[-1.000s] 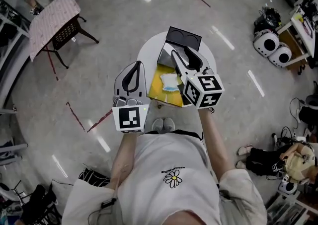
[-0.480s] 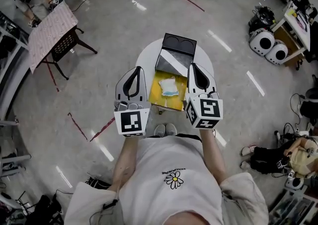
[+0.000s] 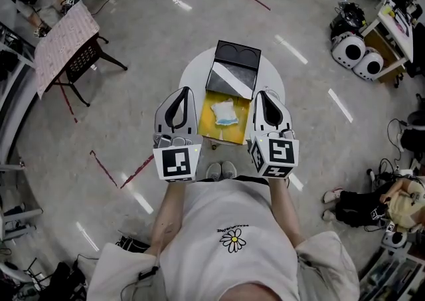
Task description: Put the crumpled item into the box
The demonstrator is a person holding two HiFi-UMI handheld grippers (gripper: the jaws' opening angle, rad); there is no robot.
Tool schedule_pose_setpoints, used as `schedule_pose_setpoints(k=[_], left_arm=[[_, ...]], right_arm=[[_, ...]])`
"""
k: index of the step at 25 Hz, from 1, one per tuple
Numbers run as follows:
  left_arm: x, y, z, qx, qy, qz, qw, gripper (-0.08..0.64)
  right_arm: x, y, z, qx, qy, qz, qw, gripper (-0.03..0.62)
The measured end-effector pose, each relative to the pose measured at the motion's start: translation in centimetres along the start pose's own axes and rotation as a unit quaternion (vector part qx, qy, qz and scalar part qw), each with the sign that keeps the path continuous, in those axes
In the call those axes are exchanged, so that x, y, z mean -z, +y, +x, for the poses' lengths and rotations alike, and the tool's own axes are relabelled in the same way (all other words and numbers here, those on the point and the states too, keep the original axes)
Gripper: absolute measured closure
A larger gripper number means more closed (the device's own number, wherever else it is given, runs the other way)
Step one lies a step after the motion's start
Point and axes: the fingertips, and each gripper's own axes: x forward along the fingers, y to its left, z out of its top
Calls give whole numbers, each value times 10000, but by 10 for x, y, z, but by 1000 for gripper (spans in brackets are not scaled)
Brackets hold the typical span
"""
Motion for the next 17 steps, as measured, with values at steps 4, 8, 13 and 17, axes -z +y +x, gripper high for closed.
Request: schedule_pose_setpoints(k=[4, 8, 13, 17], left_arm=[[-1, 0, 2, 12, -5, 1, 10000, 560], [-1, 3, 1, 4, -14, 7, 10000, 560], [-2, 2, 1, -8, -39, 24, 10000, 560], [0, -1, 2, 10, 17, 29, 10000, 560]], right_arm=[[-5, -3, 0, 55, -64, -78, 9999, 589], [-3, -3, 0, 72, -67, -59, 9999, 589], [-2, -3, -3, 53, -57, -92, 9999, 589], [-1, -4, -3, 34, -51, -117, 9999, 589]])
